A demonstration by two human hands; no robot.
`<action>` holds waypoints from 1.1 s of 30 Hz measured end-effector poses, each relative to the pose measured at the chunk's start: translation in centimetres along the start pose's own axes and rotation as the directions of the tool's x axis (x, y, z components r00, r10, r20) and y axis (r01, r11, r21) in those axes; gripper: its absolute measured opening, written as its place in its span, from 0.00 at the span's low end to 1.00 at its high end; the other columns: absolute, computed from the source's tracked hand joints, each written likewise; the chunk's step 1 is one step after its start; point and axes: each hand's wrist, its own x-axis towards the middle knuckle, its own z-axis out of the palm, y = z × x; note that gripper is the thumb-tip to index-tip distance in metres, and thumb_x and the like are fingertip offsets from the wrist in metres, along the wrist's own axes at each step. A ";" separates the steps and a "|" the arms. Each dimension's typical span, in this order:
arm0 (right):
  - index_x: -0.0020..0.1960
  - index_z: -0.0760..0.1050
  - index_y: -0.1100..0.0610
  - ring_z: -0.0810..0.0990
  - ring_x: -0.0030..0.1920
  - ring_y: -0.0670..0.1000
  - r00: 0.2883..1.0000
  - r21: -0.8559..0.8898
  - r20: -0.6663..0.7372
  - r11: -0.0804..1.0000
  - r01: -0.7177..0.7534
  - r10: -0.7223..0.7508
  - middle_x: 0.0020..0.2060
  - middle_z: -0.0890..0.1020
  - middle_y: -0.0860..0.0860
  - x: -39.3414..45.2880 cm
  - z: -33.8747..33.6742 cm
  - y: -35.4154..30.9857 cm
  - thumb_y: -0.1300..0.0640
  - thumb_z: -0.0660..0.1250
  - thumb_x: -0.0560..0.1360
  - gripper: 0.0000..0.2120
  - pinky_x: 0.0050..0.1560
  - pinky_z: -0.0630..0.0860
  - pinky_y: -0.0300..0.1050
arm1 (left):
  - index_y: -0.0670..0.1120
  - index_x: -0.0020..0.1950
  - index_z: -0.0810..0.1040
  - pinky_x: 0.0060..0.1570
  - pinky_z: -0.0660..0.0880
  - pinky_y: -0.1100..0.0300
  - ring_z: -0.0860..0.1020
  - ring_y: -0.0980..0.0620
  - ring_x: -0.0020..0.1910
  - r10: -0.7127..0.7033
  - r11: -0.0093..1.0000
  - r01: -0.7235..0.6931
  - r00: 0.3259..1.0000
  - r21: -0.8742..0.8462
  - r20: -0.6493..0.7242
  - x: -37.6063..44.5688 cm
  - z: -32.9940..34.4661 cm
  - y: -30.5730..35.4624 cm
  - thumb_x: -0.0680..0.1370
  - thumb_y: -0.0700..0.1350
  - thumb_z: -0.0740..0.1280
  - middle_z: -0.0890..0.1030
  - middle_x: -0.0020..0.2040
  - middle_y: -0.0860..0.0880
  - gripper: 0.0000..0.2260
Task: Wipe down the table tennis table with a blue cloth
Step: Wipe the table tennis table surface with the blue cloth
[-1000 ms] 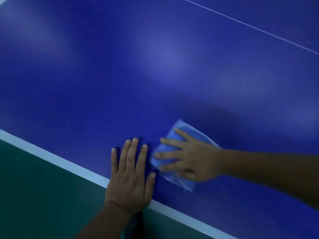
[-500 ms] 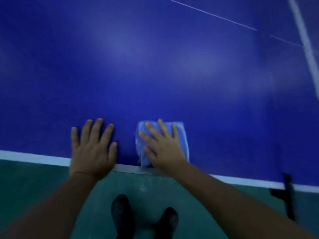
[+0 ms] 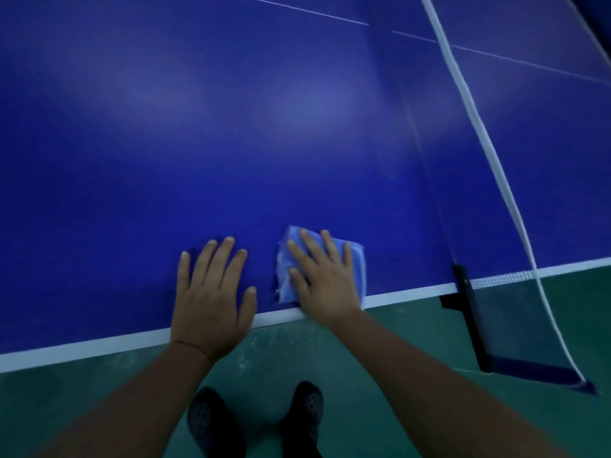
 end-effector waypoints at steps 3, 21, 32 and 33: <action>0.79 0.57 0.41 0.47 0.81 0.52 0.950 0.005 -0.023 0.950 -0.311 0.312 0.80 0.54 0.41 -2.4 -0.6 7.4 0.40 0.47 0.83 0.25 0.77 0.45 0.64 | 0.43 0.73 0.71 0.74 0.51 0.34 0.61 0.39 0.76 0.048 0.996 -0.053 0.995 0.068 0.082 0.4 1.5 0.4 0.78 0.57 0.54 0.66 0.76 0.42 0.29; 0.80 0.59 0.47 0.47 0.81 0.55 1.000 0.006 0.007 1.000 0.000 0.000 0.80 0.58 0.47 8.3 -3.5 14.5 0.43 0.44 0.84 0.26 0.78 0.44 0.63 | 0.43 0.71 0.74 0.73 0.53 0.34 0.63 0.40 0.75 -0.037 0.999 0.035 0.998 0.027 0.055 9.6 2.0 5.0 0.78 0.55 0.54 0.68 0.75 0.42 0.27; 0.79 0.60 0.49 0.48 0.81 0.56 0.994 0.046 -0.066 0.995 0.087 -0.084 0.80 0.59 0.47 27.7 -6.5 17.5 0.43 0.47 0.83 0.26 0.78 0.43 0.61 | 0.42 0.74 0.69 0.75 0.48 0.37 0.59 0.41 0.77 -0.227 0.972 0.231 0.970 0.037 -0.089 35.7 4.1 6.9 0.78 0.52 0.55 0.65 0.77 0.42 0.27; 0.79 0.60 0.49 0.49 0.81 0.56 0.994 0.038 -0.075 0.995 0.087 -0.084 0.79 0.59 0.47 29.5 -6.9 17.8 0.44 0.47 0.83 0.26 0.78 0.43 0.62 | 0.43 0.74 0.69 0.75 0.47 0.38 0.58 0.41 0.78 -0.223 0.972 0.228 0.971 0.050 -0.082 36.9 4.3 6.8 0.78 0.52 0.55 0.64 0.77 0.42 0.27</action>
